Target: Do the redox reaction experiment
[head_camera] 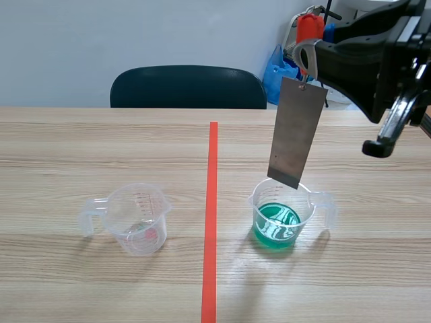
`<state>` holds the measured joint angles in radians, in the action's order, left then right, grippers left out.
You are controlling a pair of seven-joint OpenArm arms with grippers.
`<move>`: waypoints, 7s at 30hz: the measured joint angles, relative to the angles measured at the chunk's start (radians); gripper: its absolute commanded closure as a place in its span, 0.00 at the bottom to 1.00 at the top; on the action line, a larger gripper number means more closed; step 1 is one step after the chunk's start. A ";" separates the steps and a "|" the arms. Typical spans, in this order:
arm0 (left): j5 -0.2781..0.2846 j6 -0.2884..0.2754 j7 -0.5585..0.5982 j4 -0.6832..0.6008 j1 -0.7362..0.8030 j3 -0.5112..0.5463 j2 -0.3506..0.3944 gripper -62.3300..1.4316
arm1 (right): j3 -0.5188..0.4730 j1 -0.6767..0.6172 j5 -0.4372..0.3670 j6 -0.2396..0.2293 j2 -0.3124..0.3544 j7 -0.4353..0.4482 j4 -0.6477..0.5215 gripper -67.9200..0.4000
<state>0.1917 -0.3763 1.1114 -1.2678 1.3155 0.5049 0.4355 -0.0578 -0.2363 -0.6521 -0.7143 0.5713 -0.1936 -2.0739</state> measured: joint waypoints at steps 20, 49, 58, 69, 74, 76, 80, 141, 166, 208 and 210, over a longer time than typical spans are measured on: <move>0.000 0.000 0.000 0.000 0.000 0.000 0.000 0.00 | 0.000 0.000 0.000 0.000 0.000 0.000 0.000 0.99; 0.000 0.000 0.000 0.000 0.000 0.000 0.000 0.00 | 0.000 0.000 0.000 0.000 0.000 0.000 0.000 0.99; 0.000 0.000 0.000 0.000 0.000 0.000 0.000 0.00 | 0.000 0.000 0.000 0.000 0.000 0.000 0.000 0.99; 0.000 0.000 0.000 0.000 0.000 0.000 0.000 0.00 | 0.000 0.000 0.000 0.000 0.000 0.000 0.000 0.99; 0.000 0.000 0.000 0.000 0.000 0.000 0.000 0.00 | 0.000 0.000 0.000 0.000 0.000 0.000 0.000 0.99; 0.000 0.000 0.000 0.000 0.000 0.000 0.000 0.00 | 0.000 0.000 0.000 0.000 0.000 0.000 0.000 0.99; 0.000 0.000 0.000 0.000 0.000 0.000 0.000 0.00 | 0.000 0.000 0.000 0.000 0.000 0.000 0.000 0.99; 0.014 -0.316 -0.906 0.003 -1.523 -1.064 -0.084 0.93 | 0.000 0.000 0.000 0.000 0.000 -0.011 0.000 0.99; 0.011 -0.287 -0.929 0.003 -1.523 -1.064 -0.087 0.93 | 0.000 0.000 0.000 0.000 0.000 -0.018 0.000 0.99; -0.220 -0.016 0.039 0.002 0.000 0.044 0.056 0.26 | 0.000 0.000 0.000 0.000 0.000 -0.018 0.000 0.99; -0.224 0.019 0.038 0.002 0.000 0.045 0.037 0.08 | 0.000 0.000 0.000 0.001 0.000 -0.018 0.000 0.99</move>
<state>-0.0322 -0.3576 1.1496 -1.2659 1.3155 0.5495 0.4728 -0.0578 -0.2363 -0.6518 -0.7136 0.5713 -0.2115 -2.0739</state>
